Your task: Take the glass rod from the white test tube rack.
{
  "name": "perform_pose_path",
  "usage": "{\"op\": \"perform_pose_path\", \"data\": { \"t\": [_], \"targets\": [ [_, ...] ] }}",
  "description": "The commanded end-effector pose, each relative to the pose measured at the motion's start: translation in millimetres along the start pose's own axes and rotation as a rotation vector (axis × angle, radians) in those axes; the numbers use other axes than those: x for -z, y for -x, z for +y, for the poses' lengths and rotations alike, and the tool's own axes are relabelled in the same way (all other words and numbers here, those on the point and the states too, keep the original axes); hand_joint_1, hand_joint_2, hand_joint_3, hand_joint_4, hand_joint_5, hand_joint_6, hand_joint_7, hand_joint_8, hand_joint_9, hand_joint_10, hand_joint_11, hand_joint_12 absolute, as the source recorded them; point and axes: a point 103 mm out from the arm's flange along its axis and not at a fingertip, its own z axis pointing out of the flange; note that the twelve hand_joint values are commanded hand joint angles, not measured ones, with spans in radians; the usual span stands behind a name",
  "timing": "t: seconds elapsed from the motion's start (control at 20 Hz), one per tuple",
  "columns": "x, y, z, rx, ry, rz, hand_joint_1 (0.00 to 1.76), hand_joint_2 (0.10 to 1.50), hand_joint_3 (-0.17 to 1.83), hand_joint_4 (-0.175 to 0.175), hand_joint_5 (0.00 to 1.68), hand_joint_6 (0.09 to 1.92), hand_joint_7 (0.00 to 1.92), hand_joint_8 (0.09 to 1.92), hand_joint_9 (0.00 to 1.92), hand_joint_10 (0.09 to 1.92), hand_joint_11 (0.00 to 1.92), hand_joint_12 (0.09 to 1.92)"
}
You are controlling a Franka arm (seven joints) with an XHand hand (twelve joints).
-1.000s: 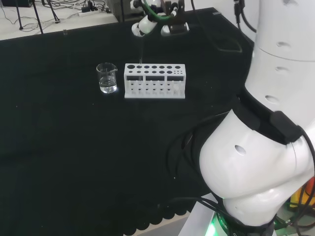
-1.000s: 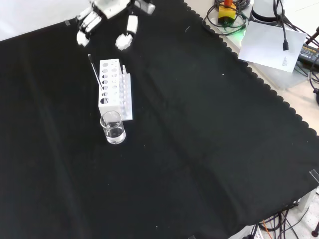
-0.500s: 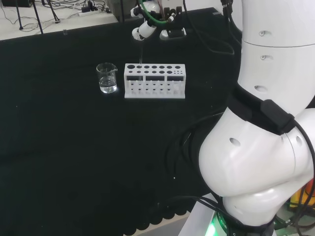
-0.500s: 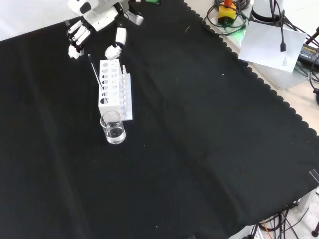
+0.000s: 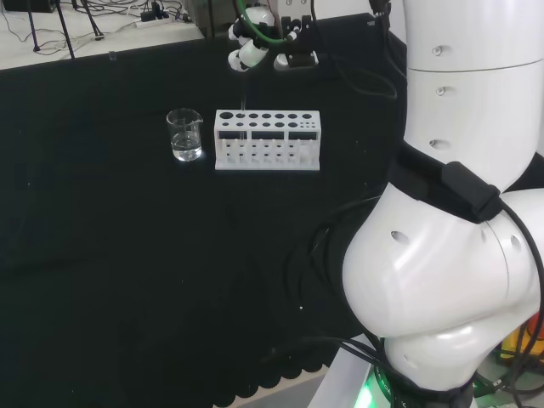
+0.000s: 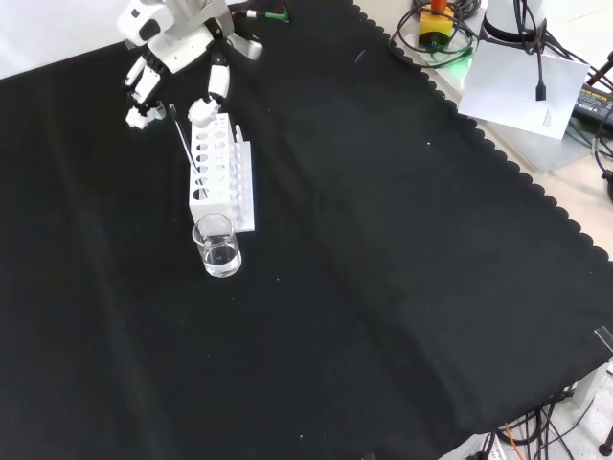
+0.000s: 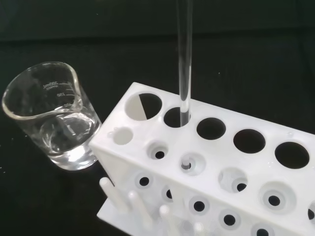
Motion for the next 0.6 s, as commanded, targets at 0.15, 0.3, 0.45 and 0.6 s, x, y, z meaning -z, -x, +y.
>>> {"op": "perform_pose_path", "data": {
  "t": [0.15, 0.3, 0.45, 0.6],
  "targets": [
    [-0.3, 7.8, 5.7, -0.001, 0.004, 0.007, 0.74, 0.89, 0.61, -0.175, 0.44, 0.35, 0.72, 0.91, 0.9, 0.85, 0.46, 1.34],
    [0.3, 10.0, 4.1, -0.008, 0.002, 0.002, 0.74, 0.89, 0.61, -0.175, 0.38, 0.62, 0.78, 0.93, 0.95, 0.87, 0.51, 1.33],
    [-0.2, 10.9, 2.7, -0.011, 0.002, -0.005, 0.75, 0.9, 0.61, -0.175, 0.37, 0.72, 0.83, 0.94, 0.99, 0.89, 0.56, 1.32],
    [-2.4, 10.1, 0.9, -0.011, 0.015, 0.002, 0.76, 0.9, 0.62, -0.175, 0.4, 0.79, 0.86, 0.94, 1.02, 0.9, 0.61, 1.31]
  ]
}}
